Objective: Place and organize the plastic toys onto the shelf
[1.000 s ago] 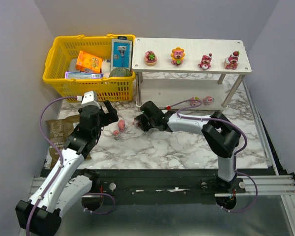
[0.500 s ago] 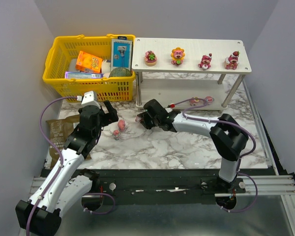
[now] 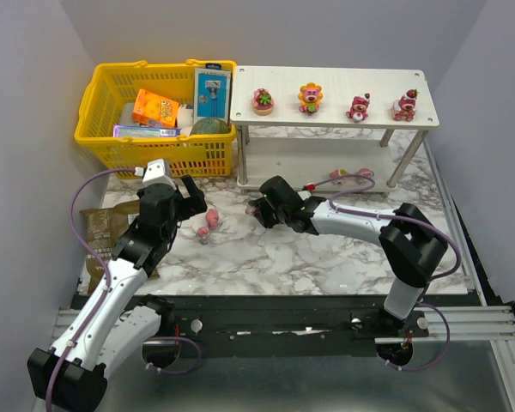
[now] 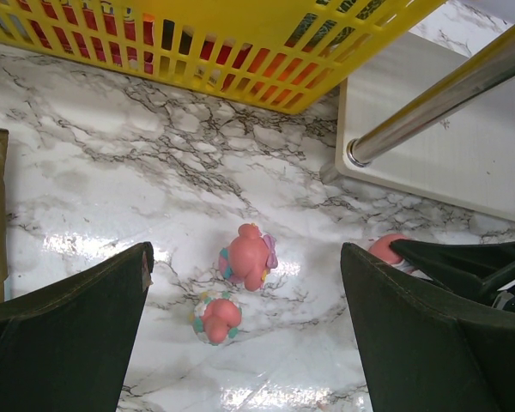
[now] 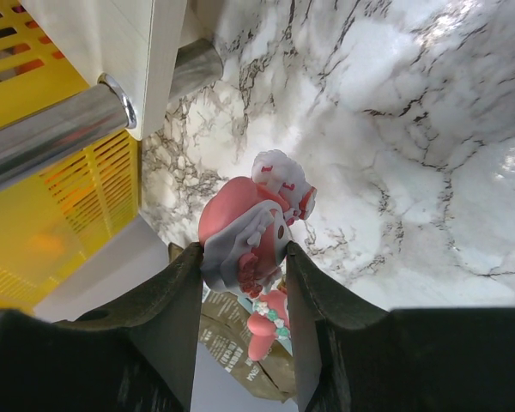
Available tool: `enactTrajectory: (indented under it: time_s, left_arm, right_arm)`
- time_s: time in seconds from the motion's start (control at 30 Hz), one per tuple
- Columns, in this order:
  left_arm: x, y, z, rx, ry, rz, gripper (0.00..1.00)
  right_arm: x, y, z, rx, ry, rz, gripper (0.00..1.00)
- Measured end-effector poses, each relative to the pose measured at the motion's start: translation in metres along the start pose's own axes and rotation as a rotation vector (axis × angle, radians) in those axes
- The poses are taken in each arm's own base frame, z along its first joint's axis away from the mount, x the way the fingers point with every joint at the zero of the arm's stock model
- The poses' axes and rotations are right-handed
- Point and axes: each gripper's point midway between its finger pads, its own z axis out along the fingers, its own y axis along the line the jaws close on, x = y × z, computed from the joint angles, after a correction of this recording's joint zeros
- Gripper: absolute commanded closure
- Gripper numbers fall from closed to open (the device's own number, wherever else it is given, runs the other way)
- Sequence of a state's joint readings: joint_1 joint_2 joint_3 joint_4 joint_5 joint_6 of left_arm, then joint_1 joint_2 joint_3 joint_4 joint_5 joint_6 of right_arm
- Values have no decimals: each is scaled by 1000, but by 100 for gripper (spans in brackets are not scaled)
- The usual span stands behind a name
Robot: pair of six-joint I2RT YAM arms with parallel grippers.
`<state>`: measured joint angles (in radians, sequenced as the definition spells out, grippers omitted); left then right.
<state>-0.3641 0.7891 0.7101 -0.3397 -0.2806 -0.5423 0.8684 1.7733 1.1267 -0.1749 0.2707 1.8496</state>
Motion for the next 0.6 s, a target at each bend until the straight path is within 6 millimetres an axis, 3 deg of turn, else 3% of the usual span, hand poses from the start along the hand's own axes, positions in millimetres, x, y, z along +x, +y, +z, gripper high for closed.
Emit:
enactTrajectory:
  time_s: [0.6]
  left_arm:
    - [1, 0, 1, -2, 4, 1, 1]
  right_arm:
    - [-24, 9, -6, -19, -41, 23, 99]
